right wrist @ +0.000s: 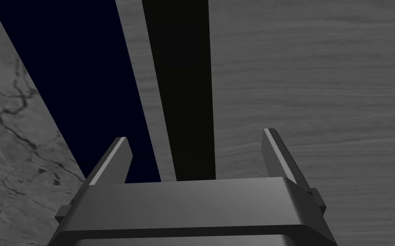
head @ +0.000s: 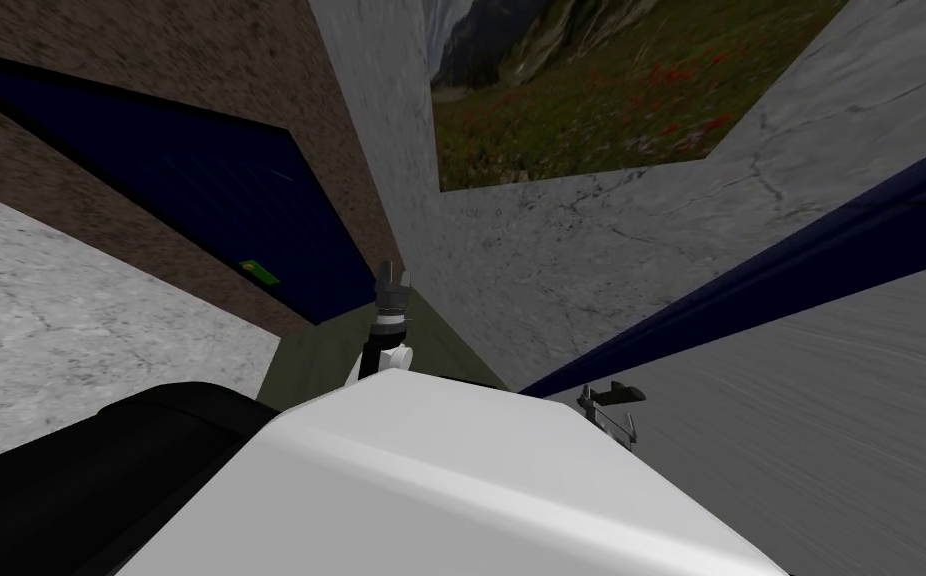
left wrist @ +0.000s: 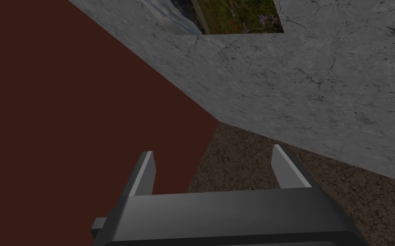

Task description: Pull the door open

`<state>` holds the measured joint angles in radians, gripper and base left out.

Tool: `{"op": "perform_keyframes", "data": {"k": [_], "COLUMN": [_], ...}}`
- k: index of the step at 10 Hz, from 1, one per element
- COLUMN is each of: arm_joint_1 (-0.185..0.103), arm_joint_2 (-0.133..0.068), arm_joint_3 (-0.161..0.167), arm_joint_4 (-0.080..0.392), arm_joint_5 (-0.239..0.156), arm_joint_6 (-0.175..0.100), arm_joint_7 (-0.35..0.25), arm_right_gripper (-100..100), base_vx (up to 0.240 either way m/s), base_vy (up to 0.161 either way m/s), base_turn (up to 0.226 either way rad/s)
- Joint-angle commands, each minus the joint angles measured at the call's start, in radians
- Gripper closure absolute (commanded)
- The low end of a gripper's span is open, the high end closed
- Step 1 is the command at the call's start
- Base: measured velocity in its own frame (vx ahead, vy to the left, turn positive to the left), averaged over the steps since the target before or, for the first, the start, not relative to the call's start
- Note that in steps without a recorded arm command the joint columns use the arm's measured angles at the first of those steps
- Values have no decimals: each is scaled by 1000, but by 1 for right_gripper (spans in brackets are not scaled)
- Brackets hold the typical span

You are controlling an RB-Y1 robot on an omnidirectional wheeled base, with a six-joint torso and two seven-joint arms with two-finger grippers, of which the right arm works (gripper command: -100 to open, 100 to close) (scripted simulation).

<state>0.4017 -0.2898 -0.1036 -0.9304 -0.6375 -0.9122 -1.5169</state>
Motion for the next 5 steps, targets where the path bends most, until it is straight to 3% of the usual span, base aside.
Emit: {"op": "perform_keyframes", "data": {"k": [1,2,5], "arm_joint_1": [0,0,0], "arm_joint_2": [0,0,0], "arm_joint_3": [0,0,0], "arm_joint_4": [0,0,0], "arm_joint_5": [0,0,0], "arm_joint_6": [0,0,0], "arm_joint_7": [0,0,0], "arm_right_gripper": [-100,100,100], "base_vx": [31,-16,-9], "base_vy": [16,13,-7], "base_turn": [-29,32,-1]}}
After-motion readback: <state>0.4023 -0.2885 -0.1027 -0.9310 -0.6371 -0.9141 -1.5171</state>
